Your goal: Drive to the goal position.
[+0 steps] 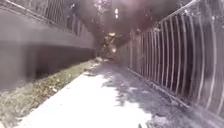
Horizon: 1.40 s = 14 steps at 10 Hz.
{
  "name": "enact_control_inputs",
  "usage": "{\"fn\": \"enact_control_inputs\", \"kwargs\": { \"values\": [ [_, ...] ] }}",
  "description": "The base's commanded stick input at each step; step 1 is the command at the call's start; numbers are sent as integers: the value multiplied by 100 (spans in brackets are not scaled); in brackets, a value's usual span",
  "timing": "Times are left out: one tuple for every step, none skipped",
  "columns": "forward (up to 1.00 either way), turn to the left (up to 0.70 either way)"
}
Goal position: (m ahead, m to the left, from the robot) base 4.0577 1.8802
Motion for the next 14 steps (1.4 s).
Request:
{"fn": "enact_control_inputs", "kwargs": {
  "values": [
    [50,-43],
    [50,-16],
    [50,0],
    [50,0],
    [50,0],
    [50,0],
    [50,0],
    [50,0],
    [50,0],
    [50,0],
    [50,0],
    [50,0],
    [50,0],
    [50,0]
  ]
}}
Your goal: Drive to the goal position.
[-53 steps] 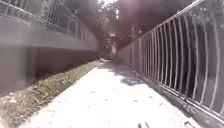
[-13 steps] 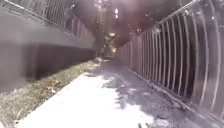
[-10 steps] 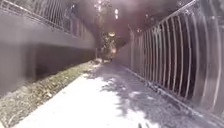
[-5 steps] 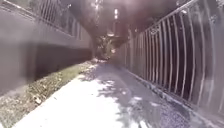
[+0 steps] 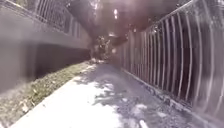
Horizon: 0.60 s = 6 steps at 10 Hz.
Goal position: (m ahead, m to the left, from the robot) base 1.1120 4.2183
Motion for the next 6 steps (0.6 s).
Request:
{"fn": "enact_control_inputs", "kwargs": {
  "values": [
    [50,0],
    [50,0],
    [50,0],
    [50,0],
    [50,0],
    [50,0]
  ]
}}
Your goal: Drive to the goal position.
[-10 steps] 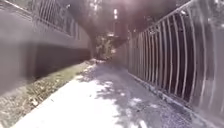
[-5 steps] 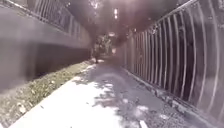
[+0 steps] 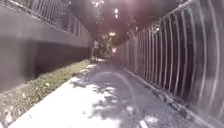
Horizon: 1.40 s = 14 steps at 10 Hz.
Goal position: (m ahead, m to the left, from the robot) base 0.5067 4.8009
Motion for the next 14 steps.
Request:
{"fn": "enact_control_inputs", "kwargs": {
  "values": [
    [50,0],
    [50,0],
    [50,0],
    [50,0],
    [50,0],
    [50,0],
    [50,0],
    [50,0],
    [50,0],
    [50,0],
    [50,0],
    [50,0],
    [50,0],
    [50,0]
  ]
}}
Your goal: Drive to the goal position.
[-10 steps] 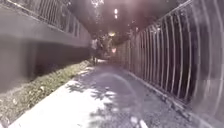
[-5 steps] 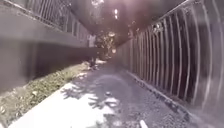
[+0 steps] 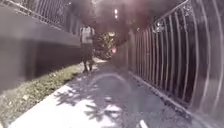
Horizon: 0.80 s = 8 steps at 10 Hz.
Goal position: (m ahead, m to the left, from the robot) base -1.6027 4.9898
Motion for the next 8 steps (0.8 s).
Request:
{"fn": "enact_control_inputs", "kwargs": {
  "values": [
    [50,0],
    [50,0],
    [50,0],
    [50,0],
    [50,0],
    [50,0],
    [50,0],
    [50,0]
  ]
}}
